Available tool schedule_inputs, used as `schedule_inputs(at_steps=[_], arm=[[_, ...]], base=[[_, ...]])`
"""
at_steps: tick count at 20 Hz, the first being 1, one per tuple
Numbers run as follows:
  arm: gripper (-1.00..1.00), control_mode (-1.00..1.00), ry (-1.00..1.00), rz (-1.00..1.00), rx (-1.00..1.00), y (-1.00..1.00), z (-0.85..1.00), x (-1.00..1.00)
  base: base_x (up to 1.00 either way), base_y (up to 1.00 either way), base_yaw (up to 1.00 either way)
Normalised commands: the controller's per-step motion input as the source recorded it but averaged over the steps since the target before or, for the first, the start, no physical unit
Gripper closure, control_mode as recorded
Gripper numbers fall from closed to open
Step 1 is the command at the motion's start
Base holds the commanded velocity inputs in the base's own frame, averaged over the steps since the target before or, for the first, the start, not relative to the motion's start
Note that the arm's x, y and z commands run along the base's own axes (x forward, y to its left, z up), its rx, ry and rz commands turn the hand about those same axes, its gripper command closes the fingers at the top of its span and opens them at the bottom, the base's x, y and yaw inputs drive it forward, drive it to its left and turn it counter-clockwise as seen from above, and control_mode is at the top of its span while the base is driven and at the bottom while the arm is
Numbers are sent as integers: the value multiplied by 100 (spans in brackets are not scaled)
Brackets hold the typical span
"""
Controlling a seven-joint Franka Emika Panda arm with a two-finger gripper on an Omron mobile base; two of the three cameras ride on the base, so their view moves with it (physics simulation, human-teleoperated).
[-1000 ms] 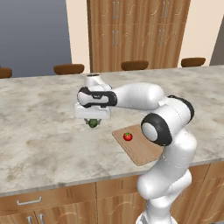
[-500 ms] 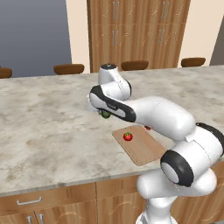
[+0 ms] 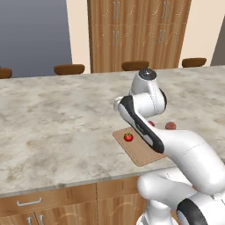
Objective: Place the avocado, onion, tomato, and bell pepper on the cutting board.
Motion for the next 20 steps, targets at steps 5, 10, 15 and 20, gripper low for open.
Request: schedule_inputs(at_steps=[5,10,15,20], arm=[[100,-100,-1,-1,0,-81,20,-9],[100,-100,11,-3,0,-46,17,10],[100,-100,12,0,0,-3,-8,46],[100,-100,17,0,-7,-16,-42,9]], base=[[0,0,0],[0,0,0],[0,0,0],[0,0,0]])
